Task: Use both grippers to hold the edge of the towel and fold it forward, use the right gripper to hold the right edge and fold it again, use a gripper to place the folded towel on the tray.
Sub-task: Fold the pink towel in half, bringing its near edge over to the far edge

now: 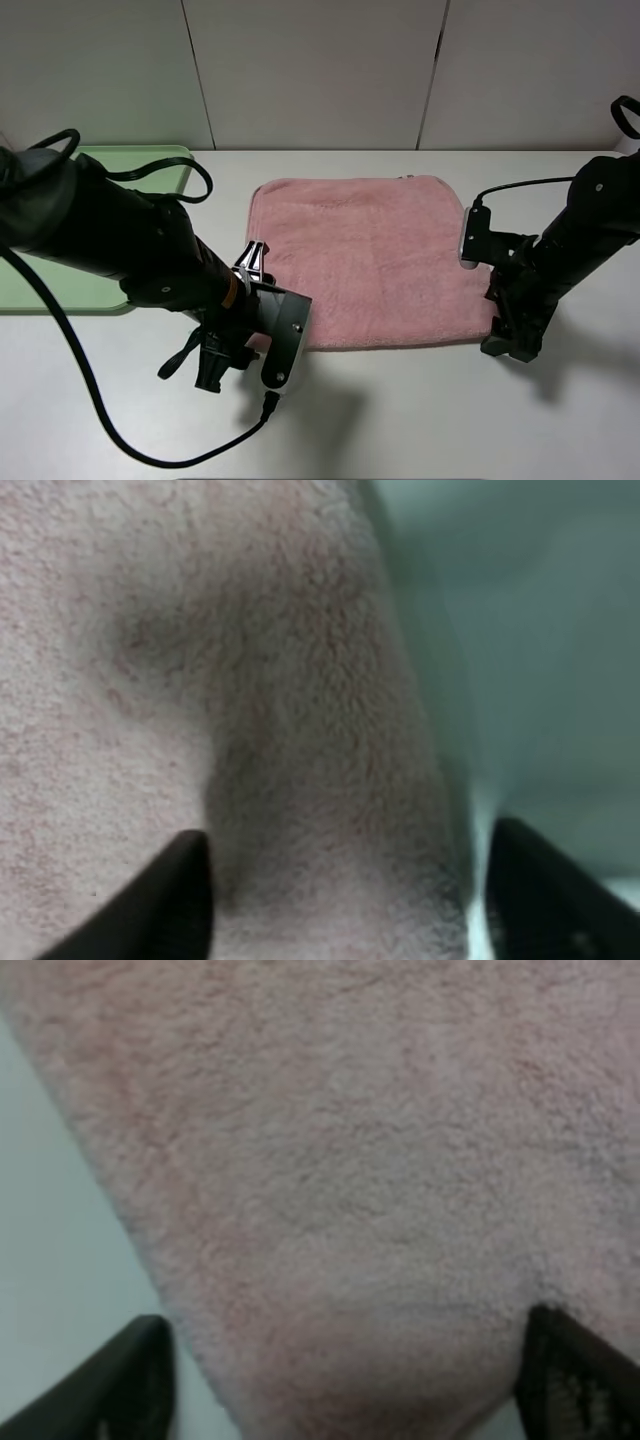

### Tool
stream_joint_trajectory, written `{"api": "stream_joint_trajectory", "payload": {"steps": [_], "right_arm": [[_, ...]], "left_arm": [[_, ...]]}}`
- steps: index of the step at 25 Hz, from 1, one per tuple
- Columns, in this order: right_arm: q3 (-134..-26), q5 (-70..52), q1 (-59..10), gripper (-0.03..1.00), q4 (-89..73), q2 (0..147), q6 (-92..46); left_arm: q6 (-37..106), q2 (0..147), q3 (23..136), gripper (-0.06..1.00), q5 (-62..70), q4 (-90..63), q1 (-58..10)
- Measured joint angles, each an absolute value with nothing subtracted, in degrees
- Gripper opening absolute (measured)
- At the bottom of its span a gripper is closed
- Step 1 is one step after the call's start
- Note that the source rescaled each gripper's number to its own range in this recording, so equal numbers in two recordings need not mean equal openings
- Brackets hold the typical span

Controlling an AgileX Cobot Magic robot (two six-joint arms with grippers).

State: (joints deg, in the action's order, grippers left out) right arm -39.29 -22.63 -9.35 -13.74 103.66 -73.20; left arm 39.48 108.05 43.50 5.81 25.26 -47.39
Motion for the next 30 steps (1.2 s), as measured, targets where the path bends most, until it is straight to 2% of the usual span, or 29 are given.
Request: {"api": "stream_joint_trajectory", "payload": {"steps": [4,8,10,13,16,30], "right_arm": [[-39.3,-22.7,-9.4,0.62,-13.7,103.7,-73.2],[-39.4,-22.7,-9.4,0.48,-13.7,103.7,-73.2],[-39.4,-22.9,-9.4,0.42,-13.8,103.7,-73.2],[-39.4,-23.0,-9.4,0.28,-13.9,103.7,-72.9],[-39.5,-24.2,-9.4,0.02,-14.0,103.7,-71.7],[-39.3,-27.5,-9.4,0.00,-14.1,101.8,-70.5]], "left_arm": [[39.5,108.4,43.4,0.36,5.8,25.2,-47.4],[39.5,108.6,43.2,0.12,5.9,25.2,-47.4],[39.5,108.6,43.2,0.04,5.9,25.2,-47.4],[39.5,108.6,43.2,0.01,5.9,25.2,-47.4],[39.5,108.6,43.2,0.00,5.9,25.2,-47.4],[39.5,108.6,43.2,0.00,6.9,25.3,-47.4]]}}
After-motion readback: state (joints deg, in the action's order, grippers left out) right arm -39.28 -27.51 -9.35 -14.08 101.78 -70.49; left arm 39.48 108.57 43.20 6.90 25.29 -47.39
